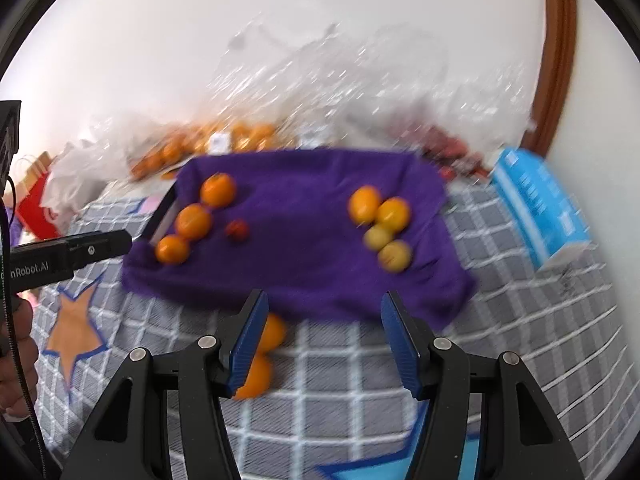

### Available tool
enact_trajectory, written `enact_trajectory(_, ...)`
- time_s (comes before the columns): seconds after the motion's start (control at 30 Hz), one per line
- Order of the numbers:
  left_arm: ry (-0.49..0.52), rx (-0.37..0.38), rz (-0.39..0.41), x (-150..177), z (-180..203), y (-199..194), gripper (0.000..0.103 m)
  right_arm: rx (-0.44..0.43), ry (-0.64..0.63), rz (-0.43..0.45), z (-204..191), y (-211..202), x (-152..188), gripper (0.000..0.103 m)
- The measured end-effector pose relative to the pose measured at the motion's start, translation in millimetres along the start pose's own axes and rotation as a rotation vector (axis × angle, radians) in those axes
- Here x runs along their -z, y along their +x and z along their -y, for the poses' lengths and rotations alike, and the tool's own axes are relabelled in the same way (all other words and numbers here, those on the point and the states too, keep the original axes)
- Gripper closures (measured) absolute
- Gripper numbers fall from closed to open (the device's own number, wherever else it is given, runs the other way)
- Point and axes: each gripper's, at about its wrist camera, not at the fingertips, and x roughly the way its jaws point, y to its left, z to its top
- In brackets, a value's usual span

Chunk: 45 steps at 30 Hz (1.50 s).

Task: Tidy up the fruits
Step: 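Withdraw both tools and grasp a large loose orange with the right tool, then grasp the last loose orange with the left tool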

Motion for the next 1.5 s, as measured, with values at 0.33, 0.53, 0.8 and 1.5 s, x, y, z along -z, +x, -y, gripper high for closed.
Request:
enact_trajectory(0.33, -0.077, -0.017, -0.007, 38, -50, -11, 0.047, -0.023, -0.061, -0.087, -40, 29, 39, 0.045)
enact_trajectory(0.53, -0.094, -0.015, -0.026, 49, -59, -10, 0.047, -0.042, -0.057, -0.109, -45, 43, 47, 0.045)
enact_trajectory(0.8, -0.096, -0.01, -0.036, 55, -53, -6, 0.047, -0.064, -0.088, -0.113, -46, 40, 51, 0.062)
enact_trajectory(1.5, 0.085, 0.1, -0.111, 52, 79, 46, 0.049, 0.147, 0.023, 0.007, 80, -23, 68, 0.062)
